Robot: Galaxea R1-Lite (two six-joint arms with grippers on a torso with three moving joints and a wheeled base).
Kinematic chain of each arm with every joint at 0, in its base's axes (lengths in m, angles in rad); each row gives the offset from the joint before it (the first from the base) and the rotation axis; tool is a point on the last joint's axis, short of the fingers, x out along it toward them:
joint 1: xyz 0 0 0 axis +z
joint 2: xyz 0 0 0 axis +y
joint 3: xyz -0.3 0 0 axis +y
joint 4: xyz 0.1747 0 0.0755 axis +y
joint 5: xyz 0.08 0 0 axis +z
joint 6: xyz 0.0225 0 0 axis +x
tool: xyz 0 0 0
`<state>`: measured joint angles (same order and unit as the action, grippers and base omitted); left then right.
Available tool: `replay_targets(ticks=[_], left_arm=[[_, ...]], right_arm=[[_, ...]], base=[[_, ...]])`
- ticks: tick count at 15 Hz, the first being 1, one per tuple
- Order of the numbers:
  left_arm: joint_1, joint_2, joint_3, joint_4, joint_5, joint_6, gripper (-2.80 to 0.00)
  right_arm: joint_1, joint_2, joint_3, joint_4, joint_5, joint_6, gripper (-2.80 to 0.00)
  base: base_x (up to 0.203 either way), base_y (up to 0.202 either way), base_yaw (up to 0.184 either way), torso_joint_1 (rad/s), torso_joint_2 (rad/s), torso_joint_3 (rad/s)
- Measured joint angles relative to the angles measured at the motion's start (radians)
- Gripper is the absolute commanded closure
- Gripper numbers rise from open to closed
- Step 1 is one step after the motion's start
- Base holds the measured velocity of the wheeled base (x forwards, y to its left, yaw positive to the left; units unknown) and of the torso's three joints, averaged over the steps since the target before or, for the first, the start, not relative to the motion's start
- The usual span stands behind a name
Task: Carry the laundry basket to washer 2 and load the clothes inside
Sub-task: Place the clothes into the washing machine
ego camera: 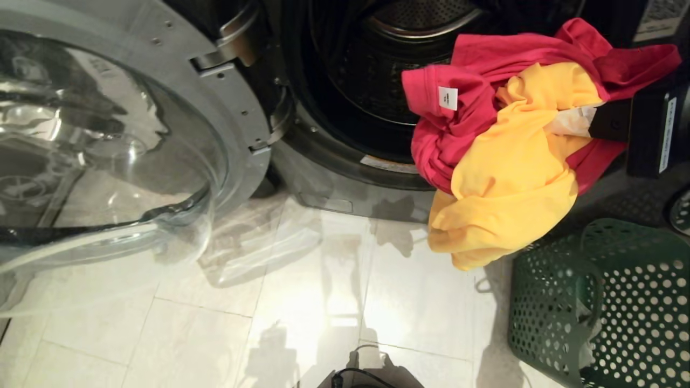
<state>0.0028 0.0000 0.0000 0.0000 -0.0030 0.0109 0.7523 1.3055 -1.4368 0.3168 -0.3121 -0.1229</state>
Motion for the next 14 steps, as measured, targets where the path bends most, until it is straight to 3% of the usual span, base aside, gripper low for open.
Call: replay_targets(ticks=[3,8,10,14], left_arm=[[0.0,0.0,0.0,0.0,0.0,-0.001,0.0],[0.0,0.0,0.0,0.0,0.0,-0.009,0.0],[0.0,0.0,0.0,0.0,0.001,-0.015,0.0],[0.0,0.0,0.0,0.0,0.001,-0.017,0.0]], right_arm=[[-0.001,-0.007,0.044,0.0,-0.004,-0.003,0.0],[-0.011,-0.009,0.11,-0.024,-0.057,-0.006,0.0],[-0.025,0.026,0.164,-0.135,-0.101,-0.006,0.0],[-0.106,0.181,0.263,-0.513,-0.146,-0.014,0.0]], base=[[0.002,-0.003,0.134,0.002,0.0,0.005],[0.0,0.0,0.0,0.0,0.0,0.0],[0.0,0.0,0.0,0.0,0.0,0.0],[0.0,0.0,0.0,0.0,0.0,0.0]])
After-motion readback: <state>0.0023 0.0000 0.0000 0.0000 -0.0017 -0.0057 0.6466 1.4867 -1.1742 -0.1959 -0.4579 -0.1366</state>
